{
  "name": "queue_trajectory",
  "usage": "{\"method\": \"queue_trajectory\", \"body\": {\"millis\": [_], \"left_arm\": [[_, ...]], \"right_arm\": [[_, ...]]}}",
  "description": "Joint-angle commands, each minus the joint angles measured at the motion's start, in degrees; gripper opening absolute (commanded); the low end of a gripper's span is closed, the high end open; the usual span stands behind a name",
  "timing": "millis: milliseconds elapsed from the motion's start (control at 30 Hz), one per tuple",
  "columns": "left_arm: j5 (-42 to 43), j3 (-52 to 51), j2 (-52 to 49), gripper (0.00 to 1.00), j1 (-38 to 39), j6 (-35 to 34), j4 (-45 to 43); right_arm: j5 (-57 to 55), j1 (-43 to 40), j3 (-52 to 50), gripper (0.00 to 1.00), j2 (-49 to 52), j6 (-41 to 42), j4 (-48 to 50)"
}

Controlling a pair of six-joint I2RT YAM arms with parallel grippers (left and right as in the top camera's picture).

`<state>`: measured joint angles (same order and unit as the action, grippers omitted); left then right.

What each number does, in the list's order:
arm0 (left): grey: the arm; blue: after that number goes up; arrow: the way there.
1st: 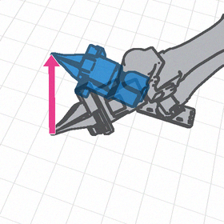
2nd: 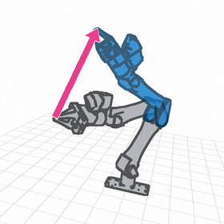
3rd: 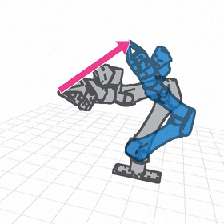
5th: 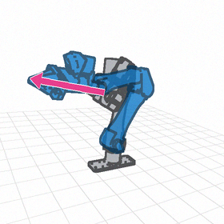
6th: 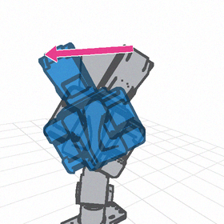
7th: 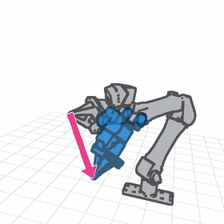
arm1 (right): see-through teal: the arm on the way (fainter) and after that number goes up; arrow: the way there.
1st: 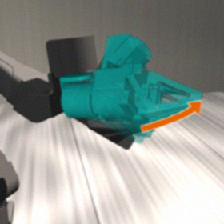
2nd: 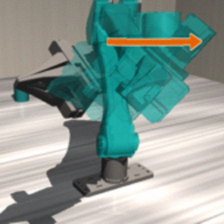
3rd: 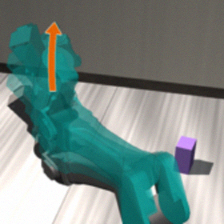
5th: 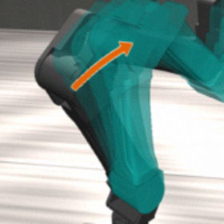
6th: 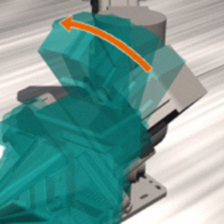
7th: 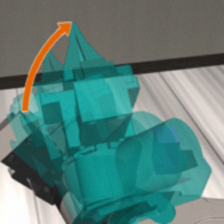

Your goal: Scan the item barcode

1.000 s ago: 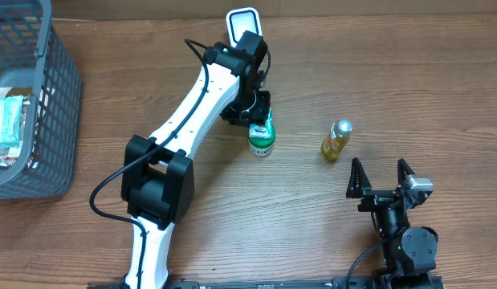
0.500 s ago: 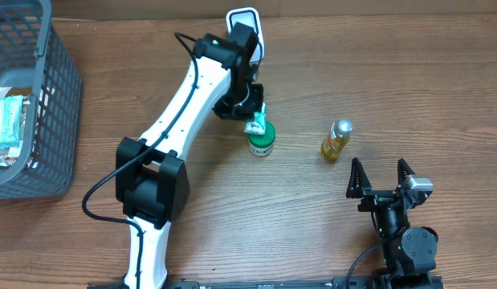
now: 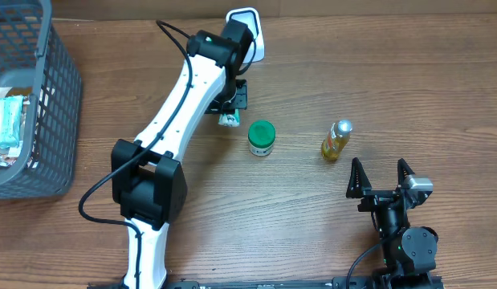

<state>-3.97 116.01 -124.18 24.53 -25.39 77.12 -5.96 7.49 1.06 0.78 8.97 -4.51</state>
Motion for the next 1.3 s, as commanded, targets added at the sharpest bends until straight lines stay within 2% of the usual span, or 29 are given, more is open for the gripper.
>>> {"method": "queue_trajectory", "body": {"millis": [0, 167, 467, 767, 900, 1000, 1267], "left_arm": [[-1.9, -3.8, 1.7, 0.04, 2.5, -1.8, -1.2], [0.4, -8.4, 1.7, 0.04, 5.9, -1.9, -4.3], [12.6, -9.4, 1.7, 0.04, 10.0, -1.9, -10.6], [15.5, -9.4, 1.7, 0.04, 10.3, -2.1, -13.4], [7.8, -9.4, 1.7, 0.04, 10.3, -2.4, -9.4], [-0.2, -9.4, 1.7, 0.04, 10.4, -5.2, -5.5], [-23.6, -9.4, 1.7, 0.04, 10.4, -5.3, 4.7]], "right_arm": [[0.1, -0.1, -0.6, 1.00, -0.6, -0.3, 0.3], [0.1, -0.1, -0.6, 1.00, -0.6, -0.3, 0.3], [0.1, -0.1, -0.6, 1.00, -0.6, -0.3, 0.3], [0.1, -0.1, -0.6, 1.00, -0.6, -0.3, 0.3], [0.1, -0.1, -0.6, 1.00, -0.6, -0.3, 0.3], [0.1, -0.1, -0.6, 1.00, -0.6, -0.3, 0.3], [0.1, -0.1, -0.6, 1.00, -0.6, -0.3, 0.3]]}}
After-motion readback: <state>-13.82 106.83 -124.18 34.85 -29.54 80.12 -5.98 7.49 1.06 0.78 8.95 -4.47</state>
